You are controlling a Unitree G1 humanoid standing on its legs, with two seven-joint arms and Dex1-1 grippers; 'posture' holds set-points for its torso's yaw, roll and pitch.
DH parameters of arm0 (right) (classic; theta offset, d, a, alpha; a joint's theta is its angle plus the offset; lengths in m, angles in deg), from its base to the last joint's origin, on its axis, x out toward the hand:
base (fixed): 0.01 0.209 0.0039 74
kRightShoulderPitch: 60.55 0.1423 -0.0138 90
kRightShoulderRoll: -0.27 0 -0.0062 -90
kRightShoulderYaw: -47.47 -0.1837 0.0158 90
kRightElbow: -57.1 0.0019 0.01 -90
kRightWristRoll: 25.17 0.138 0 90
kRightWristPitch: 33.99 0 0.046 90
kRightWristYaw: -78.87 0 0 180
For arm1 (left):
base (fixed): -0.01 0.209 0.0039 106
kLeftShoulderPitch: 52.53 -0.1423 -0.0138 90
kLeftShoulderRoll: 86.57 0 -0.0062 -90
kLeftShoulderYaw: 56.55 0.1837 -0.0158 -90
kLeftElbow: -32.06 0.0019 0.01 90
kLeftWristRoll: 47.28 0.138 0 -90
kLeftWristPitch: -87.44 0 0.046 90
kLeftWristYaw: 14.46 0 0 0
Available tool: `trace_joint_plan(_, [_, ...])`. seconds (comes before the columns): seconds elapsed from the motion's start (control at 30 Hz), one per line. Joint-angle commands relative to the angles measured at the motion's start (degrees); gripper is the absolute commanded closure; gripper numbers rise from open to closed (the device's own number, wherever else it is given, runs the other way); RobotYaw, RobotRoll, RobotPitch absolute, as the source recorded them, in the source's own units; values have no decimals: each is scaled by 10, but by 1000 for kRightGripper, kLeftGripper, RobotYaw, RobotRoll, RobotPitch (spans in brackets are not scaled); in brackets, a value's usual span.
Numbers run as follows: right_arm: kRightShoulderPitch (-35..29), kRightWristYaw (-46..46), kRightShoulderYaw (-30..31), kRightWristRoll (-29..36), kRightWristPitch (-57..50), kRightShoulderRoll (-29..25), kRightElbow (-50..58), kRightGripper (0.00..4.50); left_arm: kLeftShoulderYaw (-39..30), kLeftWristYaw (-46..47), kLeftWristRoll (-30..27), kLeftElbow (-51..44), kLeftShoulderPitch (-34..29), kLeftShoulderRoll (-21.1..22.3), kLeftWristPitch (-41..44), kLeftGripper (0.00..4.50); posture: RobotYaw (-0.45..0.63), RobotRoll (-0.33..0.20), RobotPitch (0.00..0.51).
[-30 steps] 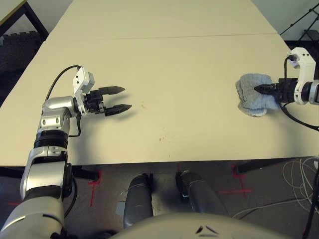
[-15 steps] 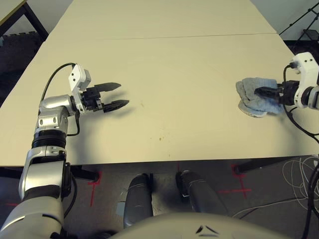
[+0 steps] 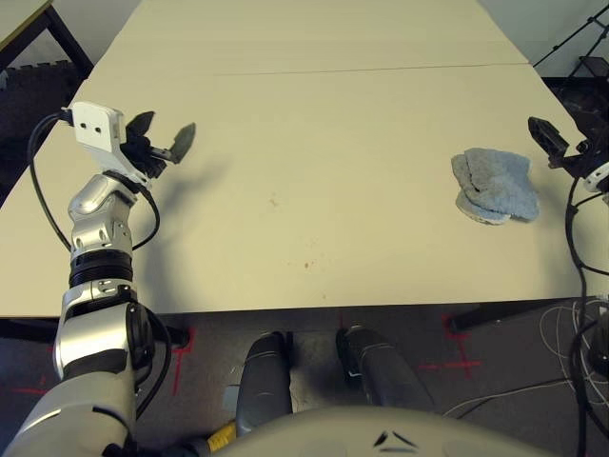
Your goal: Wipe the water off the table with a rag.
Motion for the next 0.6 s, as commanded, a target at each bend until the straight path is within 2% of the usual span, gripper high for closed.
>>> trace_joint_plan(0.03, [-26,16,-14,10,33,17,14,24,-10,43,14,27,2,12,-22,0,-210,0,179])
trace_joint_plan(0.33, [-68,36,-21,21,70,38,18,24,-9,68,19,39,-1,18,-33,0,-200,0,178])
trace_joint_plan(0.6, [-77,46,-19,25,79,40,16,24,-4,75,23,57,10,19,-42,0,-206,0,172])
